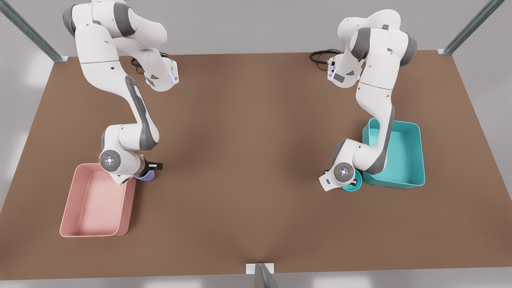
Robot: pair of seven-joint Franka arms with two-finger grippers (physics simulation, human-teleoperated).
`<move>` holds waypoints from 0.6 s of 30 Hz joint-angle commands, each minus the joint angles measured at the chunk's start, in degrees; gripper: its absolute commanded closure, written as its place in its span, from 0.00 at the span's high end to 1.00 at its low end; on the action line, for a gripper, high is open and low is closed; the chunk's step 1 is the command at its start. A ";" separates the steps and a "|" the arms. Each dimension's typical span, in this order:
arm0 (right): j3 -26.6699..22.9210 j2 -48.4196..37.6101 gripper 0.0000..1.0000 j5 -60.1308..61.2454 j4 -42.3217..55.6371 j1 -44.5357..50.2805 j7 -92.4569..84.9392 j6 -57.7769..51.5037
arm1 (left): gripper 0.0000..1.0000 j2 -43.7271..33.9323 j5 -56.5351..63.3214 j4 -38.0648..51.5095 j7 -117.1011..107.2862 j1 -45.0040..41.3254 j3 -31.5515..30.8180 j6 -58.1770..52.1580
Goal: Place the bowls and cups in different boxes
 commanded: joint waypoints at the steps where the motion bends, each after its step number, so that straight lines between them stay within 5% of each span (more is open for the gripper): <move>1: -0.01 0.39 1.00 0.02 -0.48 -0.38 0.57 1.32 | 0.53 -0.06 -0.03 -0.03 -4.19 -0.03 0.04 0.91; 5: -0.01 3.56 1.00 0.10 0.13 -0.38 0.57 1.93 | 0.21 -0.24 -0.03 0.32 -4.71 -0.20 0.04 0.65; 8: -0.01 4.26 1.00 0.02 0.40 -0.81 0.57 2.11 | 0.21 -2.00 -0.29 0.32 -10.60 -1.08 0.04 0.21; 9: -0.01 4.61 0.92 0.02 0.84 -0.99 0.57 2.02 | 0.21 -2.88 -2.39 0.41 -10.60 -1.26 0.04 -0.06; 12: 0.08 4.53 0.31 -0.07 1.45 -0.90 0.66 1.41 | 0.21 -11.22 -4.24 1.55 -17.10 -3.10 0.22 -10.15; 13: 0.08 4.53 0.21 -0.07 1.45 -0.90 0.75 1.41 | 0.21 -16.22 -4.33 1.73 -19.30 -3.81 2.15 -15.51; 18: -0.01 4.18 0.21 0.02 4.43 -1.43 -0.48 -1.23 | 0.21 -20.02 -6.09 -2.13 -13.95 9.46 7.33 -19.92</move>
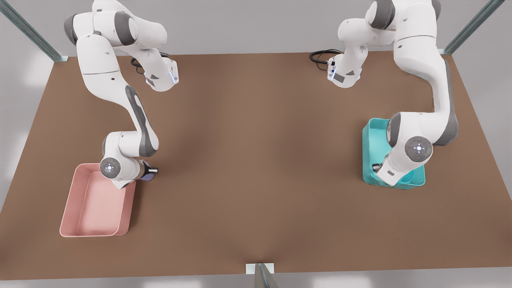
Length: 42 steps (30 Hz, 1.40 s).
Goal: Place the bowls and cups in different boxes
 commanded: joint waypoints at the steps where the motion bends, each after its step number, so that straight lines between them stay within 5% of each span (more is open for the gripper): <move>1: -0.01 -0.49 0.21 -0.71 1.44 -0.48 -0.58 -2.45 | 0.21 -0.38 -0.83 -3.18 -4.00 1.65 2.19 -4.83; 4: 0.17 -2.60 0.21 3.41 13.74 -1.10 -3.04 -12.47 | 0.21 -0.38 -0.65 -18.14 1.81 2.53 6.76 15.39; 7: -0.18 -1.89 0.21 4.56 23.85 -1.27 -8.75 -14.24 | 0.21 1.55 -1.35 -22.98 1.81 4.20 6.85 23.12; 10: -5.90 -1.19 0.21 -0.27 27.02 -2.68 -19.83 -14.15 | 0.21 2.79 -3.64 -25.18 1.81 4.73 6.85 26.38; 11: -6.78 -0.58 0.21 -1.67 26.93 -3.65 -20.45 -14.15 | 0.28 3.05 -3.64 -25.18 1.89 4.73 6.85 26.47; 12: -8.18 0.65 0.21 -2.47 26.93 -3.91 -20.36 -13.97 | 0.98 3.05 -3.64 -25.18 1.89 4.64 6.85 26.38; 13: -8.97 1.97 0.21 -2.38 26.93 -3.91 -20.01 -13.71 | 1.00 2.79 -3.64 -25.18 1.81 4.64 6.85 26.12; 16: -9.15 10.23 0.21 -0.10 27.11 -5.93 -19.57 -9.50 | 1.00 -5.55 -4.43 -22.72 1.89 3.33 6.76 11.20; 19: -9.06 14.54 0.21 1.05 27.11 -5.93 -19.48 -4.66 | 1.00 -11.10 -4.34 -0.68 3.56 0.77 -1.48 -24.31; 22: -8.98 16.04 0.21 2.45 27.11 -5.93 -19.39 -3.07 | 1.00 -10.84 -8.82 14.54 4.79 -2.04 -7.30 -32.33; 25: -8.89 16.12 0.21 2.63 27.11 -5.84 -19.22 -3.07 | 1.00 -12.59 -6.19 18.24 7.34 -5.91 -8.00 -32.15; 26: -8.89 16.04 0.97 2.63 27.02 -5.84 -19.30 -3.07 | 1.00 -12.68 -5.22 18.15 7.26 -5.91 -8.00 -31.98; 27: -8.89 15.95 1.00 2.54 27.02 -5.84 -19.39 -3.16 | 1.00 -12.42 -5.22 18.24 7.26 -5.73 -8.00 -31.98; 35: -8.27 7.16 1.00 3.51 27.29 -5.14 -20.36 -9.84 | 1.00 -10.22 -5.48 18.94 6.99 -5.20 -8.00 -32.33; 37: -7.66 0.57 1.00 3.42 27.37 -4.61 -19.13 -21.16 | 1.00 -10.22 -5.66 18.42 6.73 -5.29 -8.09 -33.03; 39: -8.27 -0.84 1.00 0.96 35.28 -4.44 -12.63 -45.95 | 1.00 -10.40 -5.66 18.42 6.64 -5.47 -8.18 -34.00; 42: -4.23 -12.52 1.00 -1.85 32.30 -6.99 -10.78 -47.72 | 1.00 -10.31 -5.66 18.42 6.73 -5.64 -8.18 -33.91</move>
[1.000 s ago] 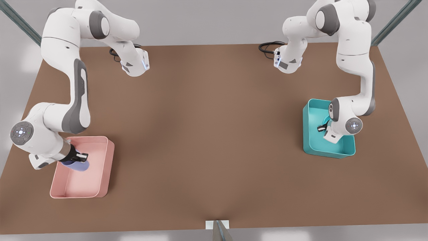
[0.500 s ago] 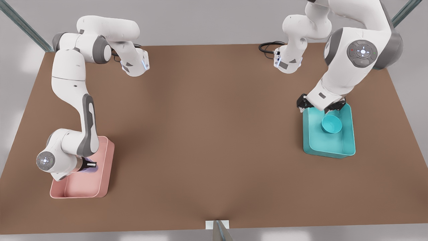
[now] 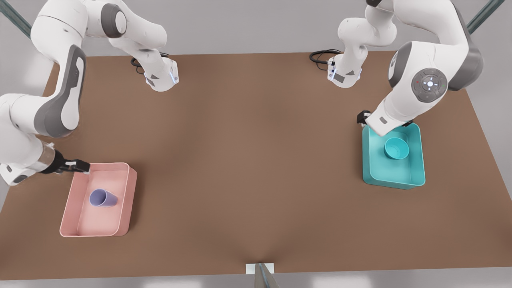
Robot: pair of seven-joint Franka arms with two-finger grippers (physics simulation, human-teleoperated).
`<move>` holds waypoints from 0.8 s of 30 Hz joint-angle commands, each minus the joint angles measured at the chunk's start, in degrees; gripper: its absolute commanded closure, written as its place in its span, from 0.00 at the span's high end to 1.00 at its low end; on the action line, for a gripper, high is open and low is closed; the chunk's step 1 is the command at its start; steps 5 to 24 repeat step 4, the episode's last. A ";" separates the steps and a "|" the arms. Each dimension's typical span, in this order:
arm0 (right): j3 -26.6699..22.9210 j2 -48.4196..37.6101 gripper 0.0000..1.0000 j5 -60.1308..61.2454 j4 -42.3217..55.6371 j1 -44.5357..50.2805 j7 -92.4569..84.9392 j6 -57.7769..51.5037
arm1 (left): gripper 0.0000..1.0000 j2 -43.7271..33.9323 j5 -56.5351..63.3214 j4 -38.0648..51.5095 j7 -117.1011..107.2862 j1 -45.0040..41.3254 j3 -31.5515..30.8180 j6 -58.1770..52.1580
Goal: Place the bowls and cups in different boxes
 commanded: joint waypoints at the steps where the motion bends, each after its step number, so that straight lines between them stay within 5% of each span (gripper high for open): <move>1: 1.05 -4.32 1.00 -1.40 -1.02 -0.47 3.11 -16.59 | 1.00 -0.07 -0.02 0.02 1.28 0.03 -0.02 -1.56; 24: 1.40 -6.52 1.00 -1.40 -4.01 -0.47 3.11 -15.10 | 1.00 0.02 0.15 0.02 1.28 0.20 -0.02 -1.56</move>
